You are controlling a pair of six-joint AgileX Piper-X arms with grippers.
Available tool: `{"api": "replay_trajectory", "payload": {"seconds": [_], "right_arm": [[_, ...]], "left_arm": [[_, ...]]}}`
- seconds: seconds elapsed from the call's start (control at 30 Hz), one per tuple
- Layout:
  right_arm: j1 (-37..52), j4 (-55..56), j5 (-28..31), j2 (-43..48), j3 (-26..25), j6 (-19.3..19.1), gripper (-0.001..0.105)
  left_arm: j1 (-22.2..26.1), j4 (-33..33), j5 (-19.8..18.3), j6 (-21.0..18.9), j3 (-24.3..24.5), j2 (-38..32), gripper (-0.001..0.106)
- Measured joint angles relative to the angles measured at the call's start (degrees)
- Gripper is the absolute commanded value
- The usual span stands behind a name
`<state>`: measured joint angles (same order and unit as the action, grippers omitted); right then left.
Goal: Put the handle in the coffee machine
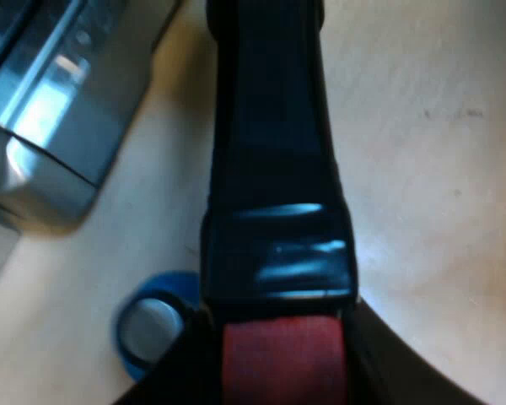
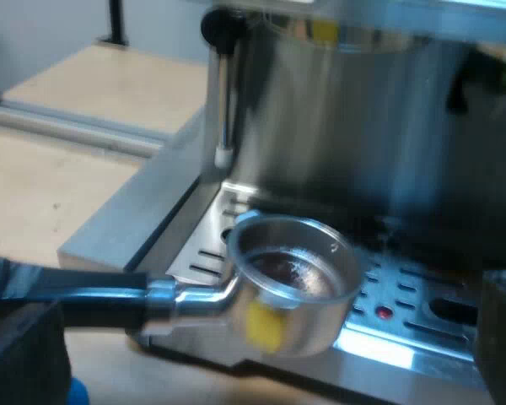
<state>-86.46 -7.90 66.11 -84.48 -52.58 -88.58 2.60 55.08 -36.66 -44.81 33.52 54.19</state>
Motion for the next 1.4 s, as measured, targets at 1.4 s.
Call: {"api": "replay_trajectory", "payload": {"seconds": [1.4], "right_arm": [[9.03, -22.86, -1.14, -11.16, -0.31, -7.27, 0.104]], "left_arm": [[6.05, 2.96, -6.66, 13.98, 18.76, 27.33, 0.000]]}}
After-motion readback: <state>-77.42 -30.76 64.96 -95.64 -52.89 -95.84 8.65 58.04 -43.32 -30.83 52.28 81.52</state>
